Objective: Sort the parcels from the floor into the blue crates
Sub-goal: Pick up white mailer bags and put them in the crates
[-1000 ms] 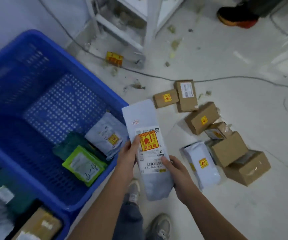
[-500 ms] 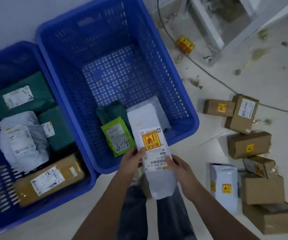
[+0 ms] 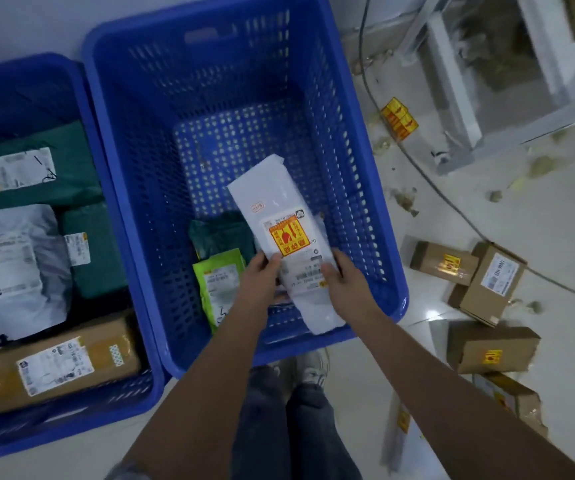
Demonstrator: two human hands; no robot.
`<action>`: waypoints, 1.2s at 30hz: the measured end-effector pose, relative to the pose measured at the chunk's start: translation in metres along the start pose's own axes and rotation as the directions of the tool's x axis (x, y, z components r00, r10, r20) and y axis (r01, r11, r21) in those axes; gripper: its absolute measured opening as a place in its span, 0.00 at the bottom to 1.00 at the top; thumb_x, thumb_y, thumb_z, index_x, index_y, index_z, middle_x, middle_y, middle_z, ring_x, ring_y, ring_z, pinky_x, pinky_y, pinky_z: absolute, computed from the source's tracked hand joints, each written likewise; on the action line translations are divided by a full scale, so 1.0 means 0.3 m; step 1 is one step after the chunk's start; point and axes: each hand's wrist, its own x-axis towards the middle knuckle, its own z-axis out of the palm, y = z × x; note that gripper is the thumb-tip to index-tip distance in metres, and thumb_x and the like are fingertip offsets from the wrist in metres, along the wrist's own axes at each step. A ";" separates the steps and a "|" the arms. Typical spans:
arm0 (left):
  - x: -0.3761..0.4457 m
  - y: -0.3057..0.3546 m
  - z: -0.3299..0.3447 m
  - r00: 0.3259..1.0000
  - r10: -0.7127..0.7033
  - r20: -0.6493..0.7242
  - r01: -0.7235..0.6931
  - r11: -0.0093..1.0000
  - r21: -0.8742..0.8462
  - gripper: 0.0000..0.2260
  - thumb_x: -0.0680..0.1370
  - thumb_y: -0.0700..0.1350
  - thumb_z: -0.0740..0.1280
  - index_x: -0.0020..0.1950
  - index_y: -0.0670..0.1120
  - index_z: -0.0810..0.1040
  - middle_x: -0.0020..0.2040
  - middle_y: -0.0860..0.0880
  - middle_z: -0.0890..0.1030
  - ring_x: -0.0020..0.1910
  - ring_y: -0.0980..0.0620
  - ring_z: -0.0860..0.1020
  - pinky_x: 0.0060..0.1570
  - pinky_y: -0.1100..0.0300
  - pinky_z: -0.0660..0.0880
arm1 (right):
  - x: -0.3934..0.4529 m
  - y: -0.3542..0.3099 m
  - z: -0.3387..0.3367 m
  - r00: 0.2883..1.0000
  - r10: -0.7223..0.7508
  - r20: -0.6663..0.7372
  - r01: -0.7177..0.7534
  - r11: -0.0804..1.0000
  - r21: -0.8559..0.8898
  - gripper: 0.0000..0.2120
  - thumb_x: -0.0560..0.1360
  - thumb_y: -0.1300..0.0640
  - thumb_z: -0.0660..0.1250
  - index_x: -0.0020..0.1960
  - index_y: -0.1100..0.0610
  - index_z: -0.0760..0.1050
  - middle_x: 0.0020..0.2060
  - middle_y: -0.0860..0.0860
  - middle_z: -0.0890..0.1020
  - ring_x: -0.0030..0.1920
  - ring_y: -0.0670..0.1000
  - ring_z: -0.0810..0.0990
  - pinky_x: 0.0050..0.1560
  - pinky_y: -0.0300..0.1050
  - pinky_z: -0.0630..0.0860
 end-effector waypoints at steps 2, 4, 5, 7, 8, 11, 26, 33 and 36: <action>0.054 0.041 0.036 0.993 -0.107 0.045 0.104 0.993 0.051 0.13 0.81 0.46 0.60 0.65 0.49 0.72 0.57 0.49 0.77 0.53 0.46 0.78 0.48 0.50 0.77 | 0.089 0.019 0.002 0.999 0.021 -0.047 -0.026 0.993 -0.116 0.18 0.82 0.58 0.53 0.70 0.57 0.66 0.60 0.55 0.77 0.58 0.54 0.76 0.59 0.49 0.75; 0.105 0.059 0.069 0.987 -0.142 0.070 0.136 0.988 0.078 0.13 0.82 0.47 0.59 0.67 0.52 0.72 0.53 0.52 0.75 0.52 0.48 0.76 0.49 0.51 0.75 | 0.153 0.051 -0.006 0.993 0.099 -0.065 -0.112 0.963 -0.246 0.18 0.80 0.61 0.52 0.68 0.55 0.68 0.61 0.57 0.77 0.60 0.59 0.76 0.59 0.55 0.76; 0.132 0.059 0.081 0.984 -0.160 0.081 0.154 0.985 0.080 0.14 0.82 0.49 0.59 0.67 0.53 0.72 0.54 0.51 0.75 0.52 0.49 0.75 0.50 0.52 0.75 | 0.172 0.068 -0.010 0.989 0.132 -0.069 -0.147 0.941 -0.306 0.18 0.79 0.63 0.52 0.66 0.56 0.70 0.59 0.57 0.78 0.59 0.59 0.77 0.58 0.55 0.77; 0.183 0.042 0.101 0.970 -0.214 0.116 0.207 0.976 0.073 0.15 0.81 0.52 0.59 0.67 0.52 0.73 0.60 0.49 0.76 0.56 0.47 0.76 0.50 0.51 0.76 | 0.196 0.101 -0.008 0.984 0.152 -0.091 -0.177 0.895 -0.410 0.18 0.77 0.66 0.53 0.63 0.55 0.71 0.58 0.55 0.79 0.58 0.58 0.78 0.56 0.54 0.78; 0.205 0.027 0.114 0.962 -0.233 0.142 0.225 0.972 0.069 0.16 0.81 0.53 0.59 0.66 0.51 0.73 0.63 0.47 0.76 0.58 0.46 0.76 0.50 0.50 0.76 | 0.206 0.113 -0.006 0.981 0.152 -0.121 -0.192 0.851 -0.489 0.18 0.77 0.65 0.54 0.63 0.54 0.71 0.59 0.55 0.79 0.58 0.58 0.77 0.56 0.54 0.78; 0.269 -0.039 0.151 0.956 -0.246 0.159 0.245 0.969 0.029 0.11 0.81 0.48 0.59 0.63 0.51 0.73 0.63 0.47 0.77 0.57 0.46 0.76 0.52 0.50 0.75 | 0.252 0.141 0.006 0.983 0.088 -0.161 -0.182 0.578 -0.796 0.18 0.78 0.63 0.56 0.68 0.58 0.65 0.64 0.57 0.73 0.64 0.58 0.73 0.58 0.53 0.75; 0.602 -0.263 0.291 0.910 -0.376 0.174 0.371 0.926 0.062 0.13 0.79 0.46 0.59 0.64 0.52 0.71 0.69 0.47 0.70 0.63 0.47 0.70 0.55 0.54 0.68 | 0.524 0.309 0.049 0.910 0.394 0.127 -0.031 0.371 -0.928 0.23 0.79 0.59 0.57 0.73 0.62 0.59 0.70 0.61 0.64 0.68 0.59 0.69 0.62 0.52 0.71; 0.583 -0.293 0.352 0.945 -0.315 0.087 0.276 0.912 0.305 0.28 0.80 0.42 0.60 0.77 0.43 0.53 0.76 0.43 0.60 0.72 0.42 0.64 0.65 0.47 0.67 | 0.463 0.345 0.048 0.842 0.502 0.198 0.004 0.361 -0.933 0.31 0.79 0.57 0.57 0.77 0.60 0.46 0.74 0.61 0.58 0.70 0.60 0.65 0.65 0.53 0.69; 0.517 -0.291 0.336 0.954 -0.276 -0.118 0.290 0.752 0.592 0.25 0.79 0.47 0.60 0.72 0.35 0.62 0.70 0.36 0.67 0.66 0.38 0.70 0.61 0.50 0.70 | 0.354 0.314 0.004 0.874 0.384 0.296 0.051 0.535 -0.844 0.23 0.79 0.60 0.57 0.73 0.61 0.59 0.66 0.60 0.68 0.64 0.58 0.72 0.60 0.52 0.73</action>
